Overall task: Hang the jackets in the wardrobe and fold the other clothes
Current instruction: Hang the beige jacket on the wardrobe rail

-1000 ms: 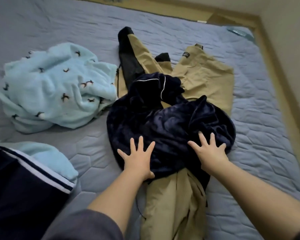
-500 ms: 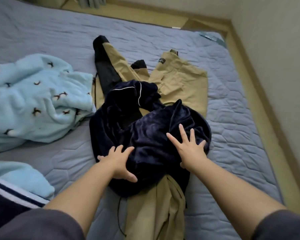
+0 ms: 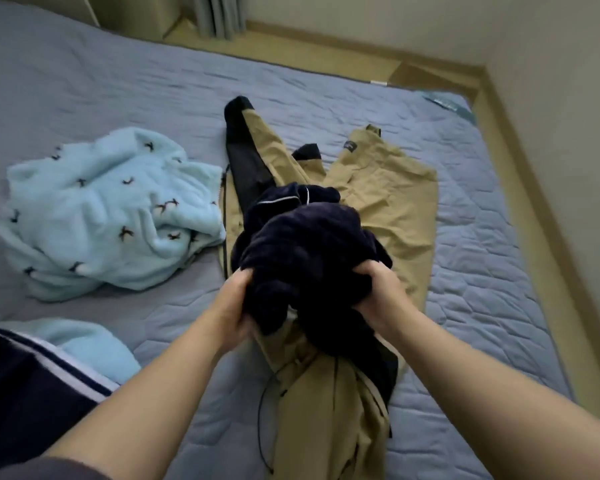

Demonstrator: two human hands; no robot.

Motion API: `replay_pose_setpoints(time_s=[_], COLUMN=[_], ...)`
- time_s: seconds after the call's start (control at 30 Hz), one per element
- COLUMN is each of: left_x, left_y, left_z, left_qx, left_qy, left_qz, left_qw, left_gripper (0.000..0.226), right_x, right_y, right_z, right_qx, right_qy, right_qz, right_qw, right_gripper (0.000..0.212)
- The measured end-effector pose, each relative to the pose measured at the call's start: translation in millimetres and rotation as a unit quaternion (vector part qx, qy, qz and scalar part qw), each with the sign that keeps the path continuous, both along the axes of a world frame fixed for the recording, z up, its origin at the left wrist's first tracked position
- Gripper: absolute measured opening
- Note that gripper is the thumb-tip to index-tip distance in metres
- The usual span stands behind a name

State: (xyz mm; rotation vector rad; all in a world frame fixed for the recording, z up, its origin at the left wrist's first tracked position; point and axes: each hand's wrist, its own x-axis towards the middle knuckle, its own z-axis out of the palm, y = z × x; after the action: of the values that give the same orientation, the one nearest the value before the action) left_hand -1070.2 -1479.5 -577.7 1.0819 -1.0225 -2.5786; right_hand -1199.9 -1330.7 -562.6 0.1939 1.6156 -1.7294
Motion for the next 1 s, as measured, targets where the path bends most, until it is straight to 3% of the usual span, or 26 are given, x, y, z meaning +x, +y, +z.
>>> replay_pose_setpoints(time_s=[0.07,0.17,0.3,0.37,0.4,0.43,0.47,0.5,0.53,0.57,0.67,0.73,0.8,0.87,1.0], left_x=[-3.9,8.5,35.2,43.6,45.9,48.3,52.2,58.0,67.1,76.6,103.9,116.9,123.4,121.6,103.0], left_y=[-25.9,-82.2,-171.0,-213.3,-232.7,-249.3,-261.8,-266.9,-264.1,-254.0,-203.2,-164.1,-122.7,-82.9,-18.5], left_z=[62.3,153.6,257.5,290.4,297.3,295.3,284.4,269.2,248.5,223.5,134.2,79.9,33.8,-3.2,-49.6], left_qx=[-0.014,-0.128,-0.290,-0.404,-0.492,-0.582,-0.625,-0.622,-0.589,-0.556,-0.507,-0.500,-0.505,-0.503,-0.492], left_qy=[0.041,0.098,0.084,0.053,-0.016,-0.139,-0.293,-0.429,-0.516,-0.556,-0.541,-0.510,-0.469,-0.428,-0.364], left_qz=[-0.018,0.048,0.171,0.179,0.144,0.060,-0.060,-0.173,-0.246,-0.287,-0.383,-0.469,-0.534,-0.566,-0.599], left_qw=[0.999,0.986,0.938,0.895,0.858,0.799,0.721,0.632,0.571,0.547,0.551,0.520,0.489,0.494,0.516], left_gripper=[0.018,0.027,0.016,0.021,0.031,0.046,0.059,0.068,0.073,0.073,0.062,0.058,0.056,0.052,0.049], right_x=[7.2,23.6,51.2,54.5,51.5,46.8,41.8,36.8,35.0,38.1,52.4,58.6,62.2,64.1,64.2], right_y=[-49.4,-122.9,-223.7,-268.1,-284.8,-296.1,-302.5,-301.2,-291.5,-274.8,-199.1,-142.1,-90.8,-48.9,11.6], right_z=[53.6,134.1,234.9,269.1,276.2,275.9,268.3,250.5,226.3,199.0,104.3,49.3,7.8,-23.0,-66.4], right_qx=[-0.064,-0.122,-0.233,-0.233,-0.184,-0.099,0.013,0.130,0.213,0.264,0.365,0.434,0.466,0.480,0.478], right_qy=[-0.037,-0.026,0.052,0.123,0.188,0.266,0.336,0.381,0.390,0.376,0.341,0.310,0.266,0.236,0.211], right_qz=[0.050,0.092,0.168,0.216,0.256,0.310,0.378,0.435,0.476,0.504,0.570,0.617,0.651,0.652,0.620], right_qw=[0.996,0.988,0.957,0.940,0.930,0.907,0.863,0.806,0.759,0.732,0.652,0.579,0.536,0.537,0.585], right_gripper=[0.034,0.040,0.026,0.027,0.027,0.030,0.042,0.060,0.073,0.076,0.061,0.055,0.051,0.047,0.049])
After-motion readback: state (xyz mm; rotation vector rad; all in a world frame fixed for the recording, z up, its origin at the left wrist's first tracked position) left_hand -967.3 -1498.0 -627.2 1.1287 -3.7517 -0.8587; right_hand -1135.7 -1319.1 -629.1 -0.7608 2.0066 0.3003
